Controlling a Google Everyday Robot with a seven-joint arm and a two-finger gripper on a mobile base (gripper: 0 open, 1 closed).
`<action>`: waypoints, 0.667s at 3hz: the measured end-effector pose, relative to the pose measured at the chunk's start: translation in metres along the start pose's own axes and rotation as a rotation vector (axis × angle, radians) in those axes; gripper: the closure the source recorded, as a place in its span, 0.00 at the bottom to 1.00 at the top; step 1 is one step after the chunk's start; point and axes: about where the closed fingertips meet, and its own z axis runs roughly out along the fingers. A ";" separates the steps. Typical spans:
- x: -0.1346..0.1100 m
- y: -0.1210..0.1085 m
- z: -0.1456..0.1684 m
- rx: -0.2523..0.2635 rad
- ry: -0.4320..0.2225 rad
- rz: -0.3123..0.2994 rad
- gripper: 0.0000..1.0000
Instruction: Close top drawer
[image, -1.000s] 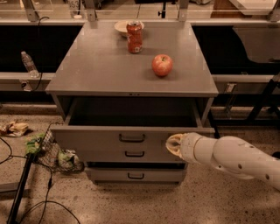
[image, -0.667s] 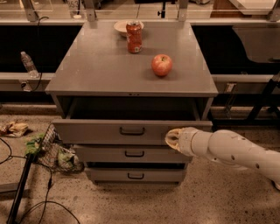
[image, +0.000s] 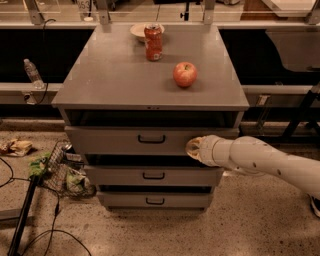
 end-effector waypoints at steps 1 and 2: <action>-0.020 0.017 -0.048 -0.058 -0.008 0.112 1.00; -0.044 0.027 -0.107 -0.072 -0.013 0.244 1.00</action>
Offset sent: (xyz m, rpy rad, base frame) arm -0.1637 -0.0263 0.1193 0.2687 0.2671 -0.2078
